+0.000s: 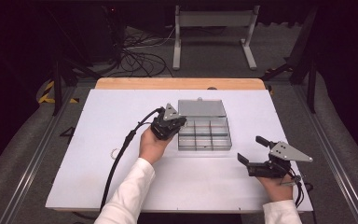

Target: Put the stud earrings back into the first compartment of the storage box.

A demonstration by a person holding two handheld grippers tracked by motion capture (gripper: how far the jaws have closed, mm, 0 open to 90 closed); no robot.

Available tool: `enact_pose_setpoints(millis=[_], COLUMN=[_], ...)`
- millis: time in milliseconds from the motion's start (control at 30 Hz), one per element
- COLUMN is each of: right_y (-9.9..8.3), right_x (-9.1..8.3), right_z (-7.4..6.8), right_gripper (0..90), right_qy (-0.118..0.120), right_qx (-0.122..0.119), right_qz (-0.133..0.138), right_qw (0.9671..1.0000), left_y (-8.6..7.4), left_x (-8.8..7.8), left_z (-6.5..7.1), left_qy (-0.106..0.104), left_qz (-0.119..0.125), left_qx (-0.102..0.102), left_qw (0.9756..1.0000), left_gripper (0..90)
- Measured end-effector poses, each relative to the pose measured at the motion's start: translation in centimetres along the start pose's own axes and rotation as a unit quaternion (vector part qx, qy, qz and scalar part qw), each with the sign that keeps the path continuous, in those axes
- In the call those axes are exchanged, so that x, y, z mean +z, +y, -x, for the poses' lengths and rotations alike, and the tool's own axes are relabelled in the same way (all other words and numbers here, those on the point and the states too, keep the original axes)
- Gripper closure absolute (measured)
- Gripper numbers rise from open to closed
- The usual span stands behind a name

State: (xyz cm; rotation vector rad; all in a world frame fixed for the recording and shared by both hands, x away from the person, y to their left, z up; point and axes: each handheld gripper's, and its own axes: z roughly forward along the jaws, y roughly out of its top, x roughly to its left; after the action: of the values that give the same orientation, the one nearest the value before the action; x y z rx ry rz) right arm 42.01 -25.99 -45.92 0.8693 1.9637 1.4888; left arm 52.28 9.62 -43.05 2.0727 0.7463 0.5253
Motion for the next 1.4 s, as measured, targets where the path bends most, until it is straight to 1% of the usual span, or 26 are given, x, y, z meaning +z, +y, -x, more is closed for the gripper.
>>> enact_pose_setpoints(millis=[200,233,300,333,400,433,467,533,567,600,667,733,767,800,900,1000,1033,1067,1100,1133,1167,1200,1233,1267,1300,1400], right_y=[-0.1,-0.1,-0.1,-0.1,-0.1,-0.1,-0.1,-0.1,-0.1,-0.1,-0.1,-0.1,-0.1,-0.1,-0.1,-0.1,-0.1,-0.1,-0.1,-0.1,-0.1,-0.1,-0.1,-0.1,-0.1,-0.1], right_x=[0.1,0.1,0.1,0.1,0.1,0.1,0.1,0.1,0.1,0.1,0.1,0.1,0.1,0.1,0.3,0.4,0.4,0.4,0.4,0.4,0.4,0.4,0.4,0.5,0.5,0.5], right_z=[0.0,0.0,0.0,0.0,0.0,0.0,0.0,0.0,0.0,0.0,0.0,0.0,0.0,0.0,-0.1,-0.1,-0.2,-0.2,-0.2,-0.2,-0.2,-0.2,-0.3,-0.3,-0.3,-0.3], right_gripper=[4.7,4.7,4.7,4.7,4.7,4.7,4.7,4.7,4.7,4.7,4.7,4.7,4.7,4.7,4.7,4.7,4.7,4.7,4.7,4.7,4.7,4.7,4.7,4.7,4.7,4.7], right_qy=[-0.001,-0.001,-0.001,-0.001,0.0,0.0,-0.001,0.0,0.0,0.0,0.0,0.0,0.001,0.0,0.002,0.003,0.003,0.003,0.003,0.003,0.003,0.003,0.003,0.002,0.003,0.004], right_qx=[0.001,0.001,0.001,0.0,0.0,0.001,0.001,0.0,0.0,0.0,0.001,0.001,0.0,0.001,-0.001,-0.002,-0.002,-0.003,-0.003,-0.002,-0.002,-0.001,-0.002,-0.002,-0.002,-0.003], right_qz=[-0.002,-0.003,-0.004,-0.004,-0.004,-0.004,-0.003,-0.004,-0.004,-0.004,-0.004,-0.004,-0.003,-0.005,-0.006,-0.007,-0.007,-0.008,-0.008,-0.007,-0.008,-0.009,-0.009,-0.009,-0.01,-0.011], right_qw=[1.0,1.0,1.0,1.0,1.0,1.0,1.0,1.0,1.0,1.0,1.0,1.0,1.0,1.0,1.0,1.0,1.0,1.0,1.0,1.0,1.0,1.0,1.0,1.0,0.9999,0.9999], left_y=[-0.1,-0.1,-0.3,-0.3,-0.5,-0.5,-0.5,-0.5,-0.5,-0.5,-0.6,-0.8,-1.0,-1.2,-1.9,-2.6,-2.8,-3.0,-3.2,-3.5,-3.7,-3.9,-4.0,-4.2,-4.4,-5.0], left_x=[0.7,0.8,1.1,1.2,1.2,1.1,1.0,0.8,0.7,0.6,0.4,0.2,0.0,-0.2,-0.9,-1.8,-2.1,-2.4,-2.8,-3.1,-3.5,-3.8,-4.2,-4.5,-4.8,-5.6], left_z=[-0.3,-0.5,-0.7,-0.8,-0.8,-0.9,-0.9,-1.1,-1.1,-1.2,-1.3,-1.3,-1.4,-1.4,-1.7,-2.0,-2.1,-2.2,-2.4,-2.5,-2.7,-2.8,-3.0,-3.1,-3.2,-3.5], left_qy=[-0.009,-0.008,-0.01,-0.007,-0.008,-0.009,-0.008,-0.009,-0.009,-0.007,-0.006,-0.005,-0.004,-0.007,-0.007,-0.001,0.004,0.005,0.011,0.008,0.013,0.014,0.018,0.018,0.025,0.03], left_qz=[0.013,0.013,0.01,0.011,0.013,0.014,0.022,0.024,0.023,0.021,0.017,0.02,0.021,0.02,0.019,0.016,0.012,0.014,0.014,0.016,0.015,0.018,0.017,0.017,0.018,0.017], left_qx=[-0.019,-0.019,-0.025,-0.025,-0.034,-0.035,-0.041,-0.043,-0.045,-0.04,-0.041,-0.044,-0.041,-0.041,-0.045,-0.045,-0.044,-0.047,-0.045,-0.048,-0.048,-0.054,-0.053,-0.056,-0.054,-0.059], left_qw=[0.9997,0.9997,0.9996,0.9996,0.9993,0.9992,0.9989,0.9987,0.9987,0.999,0.999,0.9988,0.9989,0.9989,0.9988,0.9988,0.999,0.9988,0.9988,0.9987,0.9986,0.9983,0.9983,0.9981,0.9981,0.9977], left_gripper=[88.4,88.4,88.3,88.2,87.6,87.1,84.6,67.6,66.4,65.2,57.9,50.8,47.9,45.4,38.4,34.7,33.7,33.0,32.2,31.7,31.2,30.3,29.4,28.9,28.3,25.6])
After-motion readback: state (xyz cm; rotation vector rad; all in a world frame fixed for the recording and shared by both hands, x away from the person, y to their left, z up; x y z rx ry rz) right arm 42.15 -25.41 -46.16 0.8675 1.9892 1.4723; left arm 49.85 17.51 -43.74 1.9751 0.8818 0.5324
